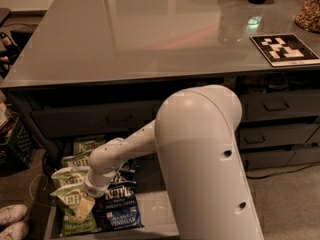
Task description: Pick green jalapeno chip bag from middle drawer and place on counter
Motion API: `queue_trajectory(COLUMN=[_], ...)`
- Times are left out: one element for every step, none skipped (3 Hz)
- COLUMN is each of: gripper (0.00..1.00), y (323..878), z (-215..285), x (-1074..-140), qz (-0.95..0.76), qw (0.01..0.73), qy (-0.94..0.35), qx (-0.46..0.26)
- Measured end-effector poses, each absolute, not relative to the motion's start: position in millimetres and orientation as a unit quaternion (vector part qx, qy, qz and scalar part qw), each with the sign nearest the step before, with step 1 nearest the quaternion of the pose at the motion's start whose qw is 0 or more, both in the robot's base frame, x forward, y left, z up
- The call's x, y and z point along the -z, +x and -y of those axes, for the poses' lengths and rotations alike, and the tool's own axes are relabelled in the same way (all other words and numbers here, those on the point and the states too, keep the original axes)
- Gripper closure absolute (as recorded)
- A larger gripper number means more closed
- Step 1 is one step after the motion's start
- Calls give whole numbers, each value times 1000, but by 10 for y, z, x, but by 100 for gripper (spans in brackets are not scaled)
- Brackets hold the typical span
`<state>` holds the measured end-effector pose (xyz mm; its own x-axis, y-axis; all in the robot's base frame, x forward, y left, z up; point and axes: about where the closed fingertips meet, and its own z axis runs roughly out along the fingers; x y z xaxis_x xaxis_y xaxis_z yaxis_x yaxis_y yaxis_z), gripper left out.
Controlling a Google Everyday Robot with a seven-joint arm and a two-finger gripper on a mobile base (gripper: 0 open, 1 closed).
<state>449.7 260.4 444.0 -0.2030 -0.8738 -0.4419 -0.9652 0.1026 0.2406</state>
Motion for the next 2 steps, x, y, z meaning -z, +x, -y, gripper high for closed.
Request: queue_trajectory(gripper=[15, 15], y=[4472, 4388], z=[-2534, -2519], x=[-4617, -4811], qz=[-738, -734], qw=[105, 120], qy=[-622, -622], qx=[-241, -246])
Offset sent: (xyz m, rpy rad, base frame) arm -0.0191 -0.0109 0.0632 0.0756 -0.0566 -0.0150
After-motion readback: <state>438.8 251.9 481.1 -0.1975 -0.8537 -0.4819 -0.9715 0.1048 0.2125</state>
